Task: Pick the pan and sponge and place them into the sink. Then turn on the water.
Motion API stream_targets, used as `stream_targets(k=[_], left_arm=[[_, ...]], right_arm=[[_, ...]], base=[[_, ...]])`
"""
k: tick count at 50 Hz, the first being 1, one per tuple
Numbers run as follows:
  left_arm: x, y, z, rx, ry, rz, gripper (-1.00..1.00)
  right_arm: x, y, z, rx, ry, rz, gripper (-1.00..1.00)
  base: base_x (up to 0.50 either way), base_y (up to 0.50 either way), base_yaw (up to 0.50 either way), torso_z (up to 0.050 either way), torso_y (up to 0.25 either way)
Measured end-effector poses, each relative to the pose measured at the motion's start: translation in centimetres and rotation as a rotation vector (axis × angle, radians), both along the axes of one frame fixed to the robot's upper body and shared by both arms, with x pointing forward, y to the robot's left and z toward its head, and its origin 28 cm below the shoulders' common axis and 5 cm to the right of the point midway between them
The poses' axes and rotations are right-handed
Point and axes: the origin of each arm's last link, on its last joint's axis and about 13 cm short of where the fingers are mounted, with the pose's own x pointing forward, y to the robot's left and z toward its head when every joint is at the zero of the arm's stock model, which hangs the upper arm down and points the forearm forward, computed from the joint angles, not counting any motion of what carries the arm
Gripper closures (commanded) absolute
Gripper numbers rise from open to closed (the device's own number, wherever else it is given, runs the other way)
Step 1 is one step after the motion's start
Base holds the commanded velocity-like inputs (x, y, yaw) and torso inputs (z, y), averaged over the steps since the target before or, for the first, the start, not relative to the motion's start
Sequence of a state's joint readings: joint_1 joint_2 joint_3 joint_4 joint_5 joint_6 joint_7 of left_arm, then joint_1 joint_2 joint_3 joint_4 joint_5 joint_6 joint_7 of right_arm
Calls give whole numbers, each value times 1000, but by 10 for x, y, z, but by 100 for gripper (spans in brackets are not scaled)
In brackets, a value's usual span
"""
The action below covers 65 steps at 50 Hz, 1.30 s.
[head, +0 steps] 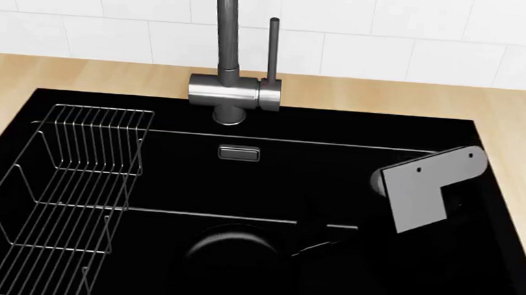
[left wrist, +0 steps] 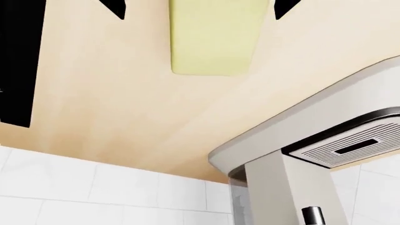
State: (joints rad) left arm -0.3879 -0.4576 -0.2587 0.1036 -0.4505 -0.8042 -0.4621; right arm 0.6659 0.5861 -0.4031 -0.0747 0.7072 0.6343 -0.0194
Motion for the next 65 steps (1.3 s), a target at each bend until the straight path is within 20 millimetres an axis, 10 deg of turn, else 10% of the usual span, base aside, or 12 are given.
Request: stream_targets(k=[53, 54, 65], left_arm=[[15, 12, -24, -26, 49, 27, -100], [15, 12, -24, -26, 48, 27, 100], [14, 14, -25, -8, 50, 46, 100]], right_arm=[[-1, 4, -12, 11, 34, 14, -100], [-1, 4, -12, 11, 35, 14, -100], [-1, 4, -13, 12, 38, 13, -100]], base=[[0, 0, 0, 0, 0], [0, 0, 0, 0, 0], [0, 0, 0, 0, 0]])
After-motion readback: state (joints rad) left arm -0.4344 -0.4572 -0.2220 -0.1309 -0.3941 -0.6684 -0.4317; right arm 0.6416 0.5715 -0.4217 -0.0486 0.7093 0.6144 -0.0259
